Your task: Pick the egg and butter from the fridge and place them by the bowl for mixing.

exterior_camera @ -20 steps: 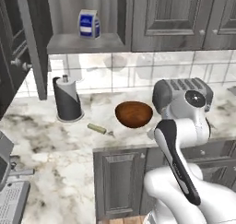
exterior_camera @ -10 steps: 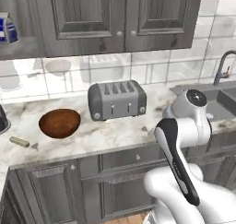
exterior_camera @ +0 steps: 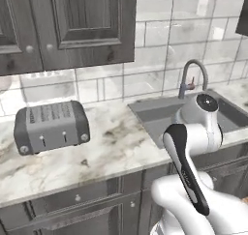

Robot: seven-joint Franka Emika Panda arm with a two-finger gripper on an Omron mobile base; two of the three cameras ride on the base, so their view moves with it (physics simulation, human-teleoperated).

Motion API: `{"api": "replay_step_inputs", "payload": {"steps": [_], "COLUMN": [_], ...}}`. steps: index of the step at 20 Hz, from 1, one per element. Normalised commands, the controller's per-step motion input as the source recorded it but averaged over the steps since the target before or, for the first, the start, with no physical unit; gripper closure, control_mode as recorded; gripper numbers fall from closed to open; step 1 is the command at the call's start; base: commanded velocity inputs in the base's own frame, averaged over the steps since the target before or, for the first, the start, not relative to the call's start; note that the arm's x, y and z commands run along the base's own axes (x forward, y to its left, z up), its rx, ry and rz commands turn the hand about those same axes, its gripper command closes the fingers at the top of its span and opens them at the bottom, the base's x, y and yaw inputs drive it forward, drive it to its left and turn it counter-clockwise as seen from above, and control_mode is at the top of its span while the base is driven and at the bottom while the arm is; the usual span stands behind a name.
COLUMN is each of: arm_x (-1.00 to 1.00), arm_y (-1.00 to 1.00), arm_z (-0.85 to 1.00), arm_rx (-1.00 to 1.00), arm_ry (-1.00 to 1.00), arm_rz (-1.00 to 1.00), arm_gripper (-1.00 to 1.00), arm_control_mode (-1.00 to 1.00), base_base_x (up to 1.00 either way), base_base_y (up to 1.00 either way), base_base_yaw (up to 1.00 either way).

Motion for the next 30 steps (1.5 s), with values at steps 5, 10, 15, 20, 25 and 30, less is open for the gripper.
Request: {"api": "replay_step_inputs", "payload": {"steps": [5,10,15,20,25,30], "arm_x": [0.0,0.0,0.0,0.0,0.0,0.0], "arm_y": [0.0,0.0,0.0,0.0,0.0,0.0], "arm_z": [0.0,0.0,0.0,0.0,0.0,0.0], "arm_rx": [0.0,0.0,0.0,0.0,0.0,0.0], "arm_ry": [0.0,0.0,0.0,0.0,0.0,0.0], "arm_rz": [0.0,0.0,0.0,0.0,0.0,0.0], "arm_gripper": [-1.0,-1.0,-1.0,-1.0,-1.0,-1.0], "arm_control_mode": [1.0,1.0,1.0,1.0,1.0,1.0], "base_base_x": [0.28,0.0,-0.02,-0.4,-0.92,-0.48], "base_base_y": [-1.0,-1.0,-1.0,-1.0,-1.0,-0.53], "base_base_yaw": [-0.12,-0.02,0.0,0.0,0.0,0.0]}}
